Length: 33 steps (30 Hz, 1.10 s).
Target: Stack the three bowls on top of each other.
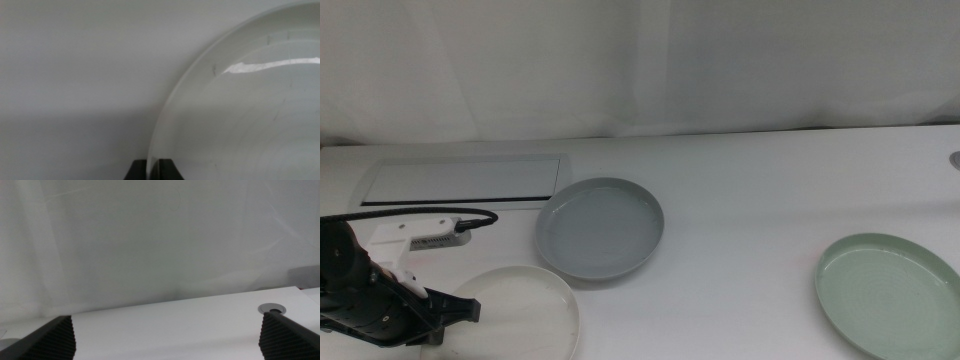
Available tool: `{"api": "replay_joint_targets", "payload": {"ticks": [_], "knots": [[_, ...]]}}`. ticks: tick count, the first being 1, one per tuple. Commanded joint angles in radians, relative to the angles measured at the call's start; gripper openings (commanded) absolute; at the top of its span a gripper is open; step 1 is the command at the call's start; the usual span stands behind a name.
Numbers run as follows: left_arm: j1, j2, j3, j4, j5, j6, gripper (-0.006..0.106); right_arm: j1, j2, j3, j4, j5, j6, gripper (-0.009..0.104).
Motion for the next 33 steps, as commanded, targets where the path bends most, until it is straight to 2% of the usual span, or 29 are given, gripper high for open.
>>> {"api": "replay_joint_targets", "payload": {"ticks": [1, 7, 12, 16, 21, 26, 33], "knots": [[0.0, 0.035, 0.011, -0.019, 0.007, 0.009, -0.003, 0.0, -0.016, 0.04, -0.003, -0.009, -0.007, 0.103], [0.0, 0.009, -0.054, -0.089, 0.123, 0.026, -0.003, 0.0, -0.016, 0.04, -0.003, -0.009, -0.007, 0.103], [0.0, -0.066, -0.089, -0.223, 0.206, 0.06, -0.003, 0.0, -0.016, 0.04, -0.003, -0.009, -0.007, 0.103], [-0.009, -0.143, -0.089, -0.296, 0.266, 0.09, -0.003, 0.0, -0.016, 0.04, -0.003, -0.009, -0.007, 0.103], [-0.135, -0.202, -0.089, -0.315, 0.293, 0.047, -0.003, 0.0, -0.016, 0.04, -0.003, -0.007, -0.007, 0.103], [-0.311, -0.189, -0.092, -0.343, 0.207, -0.034, -0.003, 0.0, -0.016, 0.04, -0.003, -0.004, -0.007, 0.103], [-0.456, -0.029, -0.192, -0.348, 0.131, -0.093, -0.003, 0.0, -0.016, 0.04, -0.003, -0.004, -0.007, 0.103]]}}
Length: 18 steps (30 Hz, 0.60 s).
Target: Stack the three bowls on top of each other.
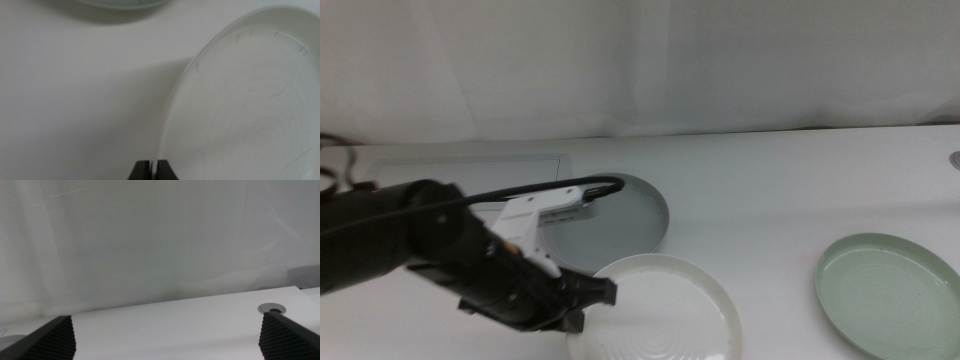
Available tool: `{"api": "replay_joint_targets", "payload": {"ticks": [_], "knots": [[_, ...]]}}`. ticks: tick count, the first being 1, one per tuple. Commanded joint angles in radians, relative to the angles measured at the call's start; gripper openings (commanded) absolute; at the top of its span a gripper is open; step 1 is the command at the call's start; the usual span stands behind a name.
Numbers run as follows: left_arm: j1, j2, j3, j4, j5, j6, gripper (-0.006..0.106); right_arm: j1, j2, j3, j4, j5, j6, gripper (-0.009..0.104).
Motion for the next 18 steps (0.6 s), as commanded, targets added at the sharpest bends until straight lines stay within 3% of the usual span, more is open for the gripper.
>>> {"api": "replay_joint_targets", "payload": {"ticks": [1, 4, 8, 18], "knots": [[-0.014, 0.062, -0.043, -0.016, -0.03, -0.023, -0.003, 0.0, -0.016, 0.04, -0.003, -0.002, -0.005, 0.103], [-0.014, 0.142, -0.109, -0.038, -0.024, -0.011, -0.003, 0.0, -0.016, 0.04, -0.003, -0.002, -0.005, 0.103], [-0.015, 0.237, -0.181, -0.142, -0.004, 0.068, -0.003, 0.0, -0.016, 0.04, -0.003, -0.002, -0.005, 0.103], [-0.015, 0.344, -0.231, -0.137, -0.04, 0.07, -0.003, 0.0, -0.016, 0.04, -0.003, -0.006, -0.005, 0.103]]}}
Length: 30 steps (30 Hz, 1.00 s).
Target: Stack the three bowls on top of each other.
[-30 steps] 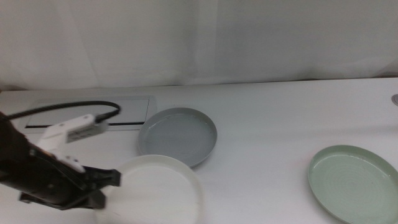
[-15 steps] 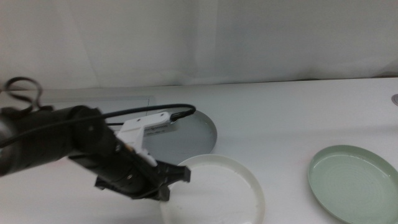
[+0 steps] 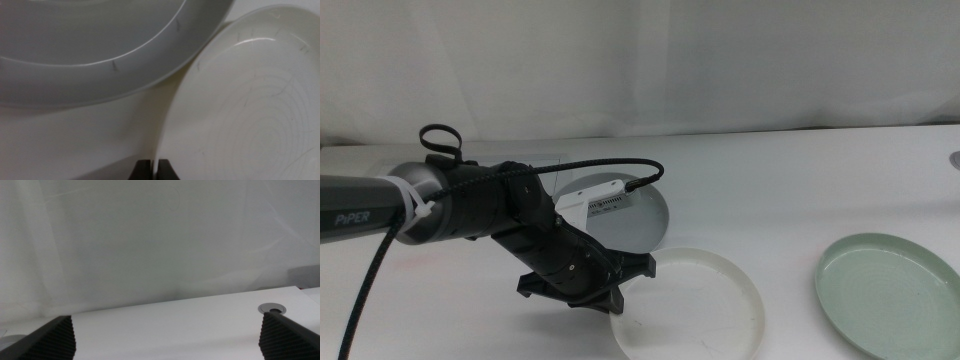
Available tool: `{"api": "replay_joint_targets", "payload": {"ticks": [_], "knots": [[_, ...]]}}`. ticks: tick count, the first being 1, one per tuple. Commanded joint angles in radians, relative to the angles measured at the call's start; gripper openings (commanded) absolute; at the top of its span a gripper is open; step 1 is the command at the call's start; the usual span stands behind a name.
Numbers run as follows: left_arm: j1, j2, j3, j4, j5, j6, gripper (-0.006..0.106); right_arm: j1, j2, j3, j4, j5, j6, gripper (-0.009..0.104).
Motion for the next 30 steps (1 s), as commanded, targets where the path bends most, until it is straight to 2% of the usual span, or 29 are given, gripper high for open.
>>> {"api": "replay_joint_targets", "payload": {"ticks": [1, 11, 16, 18, 21, 24, 25, 30], "knots": [[-0.005, 0.002, -0.008, -0.008, -0.034, 0.001, -0.003, 0.0, -0.016, 0.04, -0.003, -0.006, -0.007, 0.103], [0.073, 0.002, -0.008, -0.01, -0.059, 0.001, -0.003, 0.0, -0.016, 0.04, -0.003, -0.006, -0.007, 0.103], [0.073, 0.002, -0.008, 0.023, -0.061, 0.001, 0.0, 0.0, -0.016, 0.04, -0.003, -0.006, -0.007, 0.103], [0.073, 0.002, -0.008, 0.039, -0.061, 0.001, 0.008, 0.0, -0.016, 0.04, -0.003, -0.006, -0.007, 0.103], [0.073, 0.002, -0.008, 0.042, -0.061, 0.001, 0.036, 0.0, -0.016, 0.04, -0.003, -0.006, -0.007, 0.103], [0.073, -0.002, -0.008, 0.042, -0.059, 0.001, 0.084, 0.0, -0.016, 0.04, -0.003, -0.006, -0.007, 0.103], [0.073, -0.006, -0.008, 0.042, -0.057, 0.001, 0.093, 0.0, -0.016, 0.04, -0.003, -0.006, -0.007, 0.103], [0.073, -0.074, -0.037, 0.042, -0.059, 0.029, 0.091, 0.0, -0.016, 0.04, -0.003, -0.006, -0.007, 0.103]]}}
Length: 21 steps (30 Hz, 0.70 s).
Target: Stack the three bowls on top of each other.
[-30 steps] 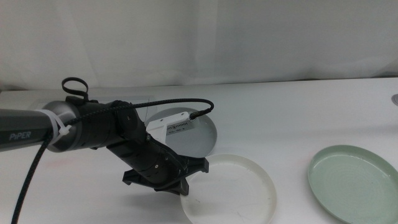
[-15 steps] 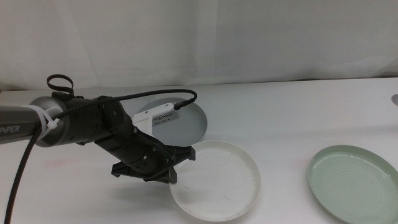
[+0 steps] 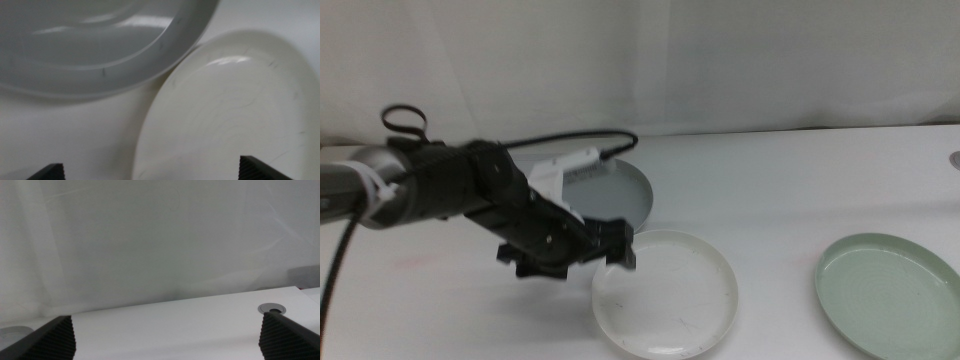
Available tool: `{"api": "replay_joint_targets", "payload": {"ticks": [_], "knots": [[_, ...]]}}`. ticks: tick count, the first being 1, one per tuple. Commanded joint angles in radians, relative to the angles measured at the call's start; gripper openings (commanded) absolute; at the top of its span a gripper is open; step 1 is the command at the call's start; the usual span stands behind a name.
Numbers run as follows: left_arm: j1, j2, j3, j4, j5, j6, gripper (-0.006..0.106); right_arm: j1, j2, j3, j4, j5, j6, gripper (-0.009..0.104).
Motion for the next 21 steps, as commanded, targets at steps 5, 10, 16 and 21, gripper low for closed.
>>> {"api": "replay_joint_targets", "payload": {"ticks": [5, 10, 16, 21], "knots": [[0.004, -0.111, -0.063, 0.064, 0.017, 0.005, 0.091, 0.0, -0.016, 0.04, -0.003, -0.007, -0.005, 0.103], [0.004, -0.236, -0.112, 0.343, 0.146, -0.136, 0.091, 0.0, -0.016, 0.04, -0.003, -0.015, -0.005, 0.103], [0.004, -0.447, -0.116, 0.694, 0.36, -0.335, 0.091, 0.0, -0.016, 0.04, -0.003, -0.015, -0.005, 0.103], [0.004, -0.566, -0.116, 0.781, 0.435, -0.395, 0.091, 0.0, -0.016, 0.04, -0.003, -0.015, -0.005, 0.103]]}}
